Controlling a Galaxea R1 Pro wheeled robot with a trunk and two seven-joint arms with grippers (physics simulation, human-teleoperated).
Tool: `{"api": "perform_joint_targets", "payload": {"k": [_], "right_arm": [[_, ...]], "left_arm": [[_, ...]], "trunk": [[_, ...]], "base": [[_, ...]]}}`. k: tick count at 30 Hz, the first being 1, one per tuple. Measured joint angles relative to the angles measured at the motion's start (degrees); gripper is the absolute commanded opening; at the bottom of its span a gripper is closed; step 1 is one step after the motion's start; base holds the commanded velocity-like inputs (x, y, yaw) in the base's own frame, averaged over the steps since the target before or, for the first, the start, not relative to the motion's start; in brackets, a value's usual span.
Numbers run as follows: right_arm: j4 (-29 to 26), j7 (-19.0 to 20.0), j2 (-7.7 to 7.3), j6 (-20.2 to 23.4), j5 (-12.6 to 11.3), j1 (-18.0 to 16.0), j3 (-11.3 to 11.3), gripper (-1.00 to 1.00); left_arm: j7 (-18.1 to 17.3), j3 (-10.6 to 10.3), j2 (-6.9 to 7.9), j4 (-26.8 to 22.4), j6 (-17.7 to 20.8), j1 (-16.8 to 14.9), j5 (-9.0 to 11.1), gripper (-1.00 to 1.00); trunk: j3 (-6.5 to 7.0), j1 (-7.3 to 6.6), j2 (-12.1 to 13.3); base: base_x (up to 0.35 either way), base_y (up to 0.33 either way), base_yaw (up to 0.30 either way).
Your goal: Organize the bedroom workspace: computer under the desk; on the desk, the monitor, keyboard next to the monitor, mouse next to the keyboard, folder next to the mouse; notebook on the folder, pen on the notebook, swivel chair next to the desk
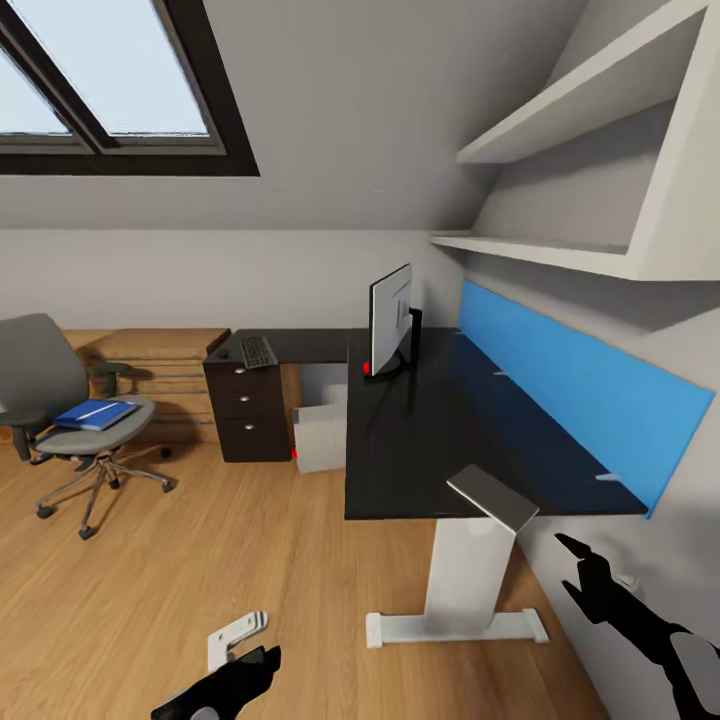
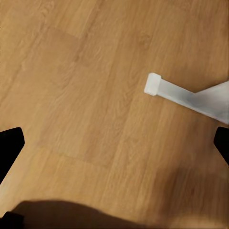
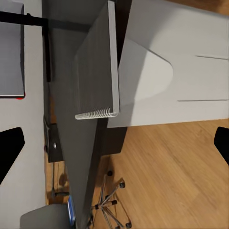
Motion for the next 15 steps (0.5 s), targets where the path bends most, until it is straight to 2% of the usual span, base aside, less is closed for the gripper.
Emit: {"api": "perform_joint_targets", "payload": {"k": [15], "right_arm": [[0.02,0.94,0.11,0.17,0.26,0.07,0.00,1.00]], "left_arm": [[0.07,-0.65,0.16,-2.02,-0.83,0.00,0.04,1.00]], "trunk": [[-2.69,3.30,-6.02]], "base": [[0.000,0.000,0.000]]}}
